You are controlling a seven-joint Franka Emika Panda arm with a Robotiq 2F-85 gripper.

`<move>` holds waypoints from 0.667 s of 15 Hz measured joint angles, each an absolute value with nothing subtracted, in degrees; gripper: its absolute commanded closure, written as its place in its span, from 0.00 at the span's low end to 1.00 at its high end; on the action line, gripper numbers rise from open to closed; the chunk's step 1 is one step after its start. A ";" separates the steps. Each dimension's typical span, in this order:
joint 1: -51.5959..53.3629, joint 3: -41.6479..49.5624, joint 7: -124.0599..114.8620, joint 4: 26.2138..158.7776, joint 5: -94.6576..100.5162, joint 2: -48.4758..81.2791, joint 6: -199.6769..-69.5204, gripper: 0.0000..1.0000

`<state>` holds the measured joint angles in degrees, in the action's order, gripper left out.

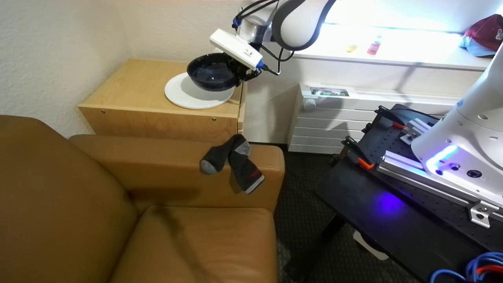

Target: Put the mug on the nightstand and put the lemon in the bowl on the plate

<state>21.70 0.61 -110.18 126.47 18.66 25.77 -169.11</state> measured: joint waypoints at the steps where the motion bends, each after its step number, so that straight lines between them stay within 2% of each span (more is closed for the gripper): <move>1: 20.81 -0.77 -107.81 125.89 16.50 26.33 -169.10 0.90; 2: 20.37 -1.47 -107.08 125.58 15.91 26.57 -169.10 0.98; 10: 21.44 -0.70 -103.34 123.51 5.78 30.67 -168.84 0.98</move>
<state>21.44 -0.70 -103.34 123.51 5.78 30.67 -168.84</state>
